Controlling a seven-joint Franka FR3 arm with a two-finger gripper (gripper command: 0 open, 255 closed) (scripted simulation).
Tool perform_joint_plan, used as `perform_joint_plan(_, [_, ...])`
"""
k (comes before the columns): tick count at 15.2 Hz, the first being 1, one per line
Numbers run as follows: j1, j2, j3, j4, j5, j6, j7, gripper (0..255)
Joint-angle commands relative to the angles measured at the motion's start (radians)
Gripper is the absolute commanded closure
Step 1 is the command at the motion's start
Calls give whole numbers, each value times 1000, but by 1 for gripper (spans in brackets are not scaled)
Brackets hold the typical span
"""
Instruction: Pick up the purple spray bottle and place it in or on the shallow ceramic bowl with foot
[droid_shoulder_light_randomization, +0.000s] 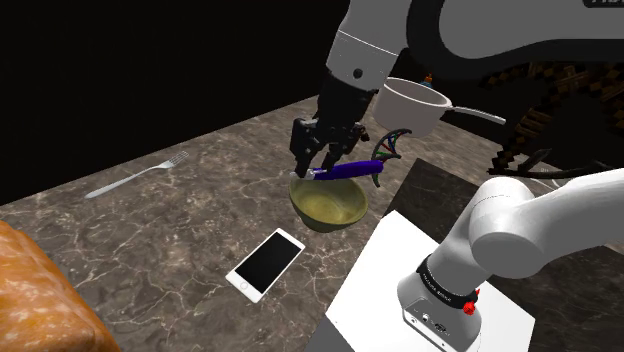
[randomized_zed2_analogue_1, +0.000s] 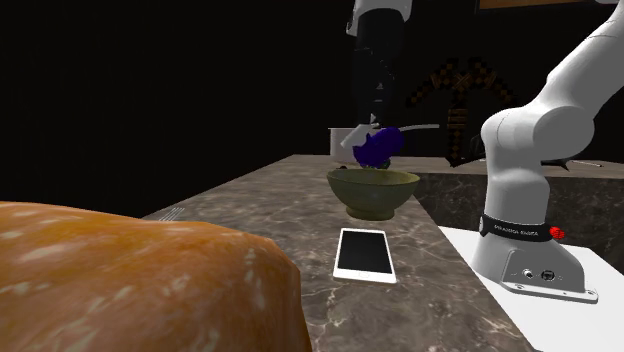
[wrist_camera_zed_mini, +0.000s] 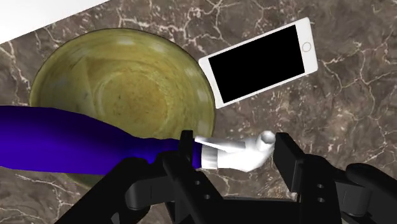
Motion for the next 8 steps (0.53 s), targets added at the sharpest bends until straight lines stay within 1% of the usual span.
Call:
perform_joint_plan(1, [30, -95, -9, -60, 20, -36, 7, 255])
perform_joint_plan(8, [40, -85, 15, -146, 44, 59, -3, 255])
